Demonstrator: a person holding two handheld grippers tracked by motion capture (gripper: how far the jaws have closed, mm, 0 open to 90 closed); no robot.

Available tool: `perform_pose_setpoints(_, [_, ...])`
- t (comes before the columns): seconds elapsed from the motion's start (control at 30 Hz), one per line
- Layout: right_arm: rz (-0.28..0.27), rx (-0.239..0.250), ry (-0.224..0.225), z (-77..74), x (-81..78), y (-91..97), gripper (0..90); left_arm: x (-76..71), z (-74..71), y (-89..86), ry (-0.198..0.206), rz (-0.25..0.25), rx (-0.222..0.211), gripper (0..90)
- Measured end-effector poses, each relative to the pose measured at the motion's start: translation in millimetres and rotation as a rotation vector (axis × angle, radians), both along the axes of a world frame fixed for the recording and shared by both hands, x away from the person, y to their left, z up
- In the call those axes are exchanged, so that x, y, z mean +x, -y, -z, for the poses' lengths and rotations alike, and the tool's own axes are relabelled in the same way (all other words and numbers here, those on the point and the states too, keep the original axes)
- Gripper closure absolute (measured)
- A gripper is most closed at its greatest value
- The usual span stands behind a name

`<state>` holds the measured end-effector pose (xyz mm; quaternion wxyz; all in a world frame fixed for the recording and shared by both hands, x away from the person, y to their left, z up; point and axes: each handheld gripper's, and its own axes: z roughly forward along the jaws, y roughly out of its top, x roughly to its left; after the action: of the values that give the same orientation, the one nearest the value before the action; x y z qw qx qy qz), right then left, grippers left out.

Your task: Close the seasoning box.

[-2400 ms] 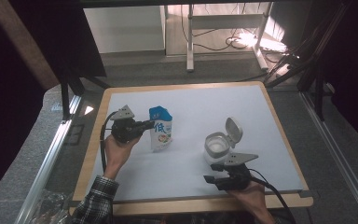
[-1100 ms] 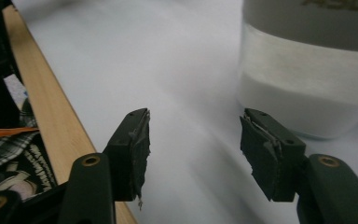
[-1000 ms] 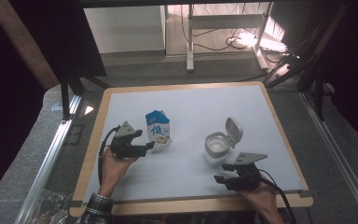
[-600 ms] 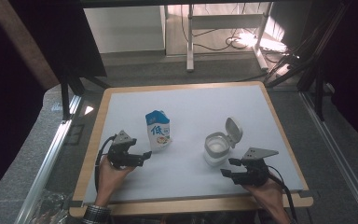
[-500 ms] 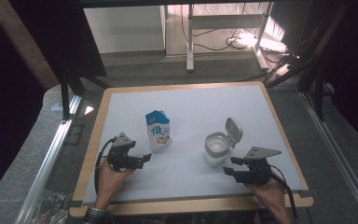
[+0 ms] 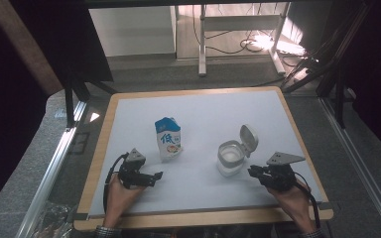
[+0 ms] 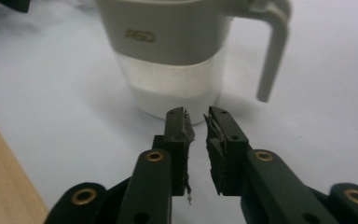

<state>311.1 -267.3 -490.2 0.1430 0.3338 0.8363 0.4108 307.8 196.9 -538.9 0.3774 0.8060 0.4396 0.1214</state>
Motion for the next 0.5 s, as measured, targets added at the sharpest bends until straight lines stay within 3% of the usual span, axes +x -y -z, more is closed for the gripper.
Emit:
perform_pose_setpoints(0.1, [0.028, -0.002, 0.016, -3.8, 4.3, 4.0, 84.4, 0.8, 7.7, 2.4, -0.022, -0.006, 0.020, 8.3])
perform_pose_setpoints(0.27, [0.071, -0.004, 0.034, -11.6, 11.1, 7.1, 87.5, -3.0, 12.5, 8.2, 0.017, -0.024, 0.045, 7.2])
perform_pose_setpoints(0.33, [0.094, 0.011, 0.038, -18.0, 17.3, 8.2, 88.2, -3.6, 12.9, 12.1, 0.028, -0.020, 0.086, 6.6])
perform_pose_setpoints(0.5, [0.106, 0.060, 0.040, -29.4, 25.1, 11.2, 88.7, -3.5, 13.0, 11.8, 0.028, -0.020, 0.085, 6.6])
